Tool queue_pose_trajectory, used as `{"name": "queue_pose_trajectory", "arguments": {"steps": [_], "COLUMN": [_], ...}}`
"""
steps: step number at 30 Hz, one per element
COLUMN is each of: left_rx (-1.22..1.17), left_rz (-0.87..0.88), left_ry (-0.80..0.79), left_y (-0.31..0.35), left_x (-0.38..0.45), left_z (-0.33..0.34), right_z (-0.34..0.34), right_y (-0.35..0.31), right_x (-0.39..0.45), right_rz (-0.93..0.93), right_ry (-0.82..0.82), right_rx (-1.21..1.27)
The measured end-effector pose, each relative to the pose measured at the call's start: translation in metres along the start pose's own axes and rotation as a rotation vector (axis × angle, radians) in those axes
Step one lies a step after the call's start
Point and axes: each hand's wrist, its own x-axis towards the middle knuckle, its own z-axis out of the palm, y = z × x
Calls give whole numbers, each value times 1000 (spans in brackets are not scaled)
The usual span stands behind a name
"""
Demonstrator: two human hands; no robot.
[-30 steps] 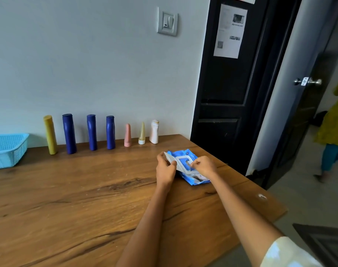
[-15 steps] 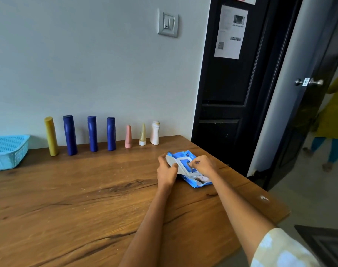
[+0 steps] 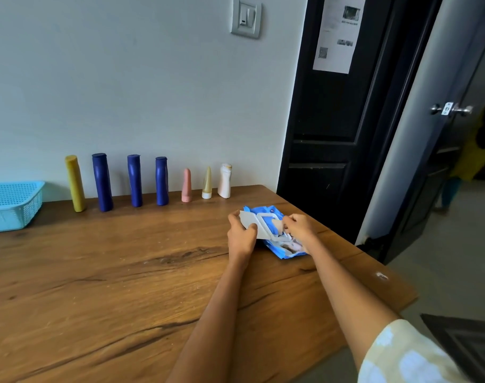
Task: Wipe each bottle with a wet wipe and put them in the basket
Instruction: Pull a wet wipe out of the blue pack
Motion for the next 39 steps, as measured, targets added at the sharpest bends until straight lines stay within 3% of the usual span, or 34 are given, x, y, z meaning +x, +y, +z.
{"name": "queue_pose_trajectory", "arguments": {"steps": [4, 13, 19, 23, 26, 31, 36, 39], "left_rx": [10, 16, 19, 18, 24, 3, 12, -2], "left_rz": [-6, -7, -19, -22, -16, -31, -27, -31], "left_ry": [3, -4, -9, 2, -3, 7, -4, -3], "left_y": [0, 2, 2, 3, 2, 2, 1, 2], "left_x": [0, -3, -2, -2, -2, -1, -1, -2], "left_z": [0, -1, -1, 0, 0, -1, -1, -1], "right_z": [-4, 1, -2, -11, -13, -11, -12, -10], "right_y": [-5, -19, -26, -30, -24, -14, -19, -18], "right_x": [3, 3, 5, 3, 0, -6, -10, -8], "right_rz": [97, 55, 58, 150, 240, 198, 173, 157], "right_ry": [-47, -90, -70, -147, -50, 2, -99, -69], "right_rx": [120, -163, -146, 54, 250, 315, 32, 84]}}
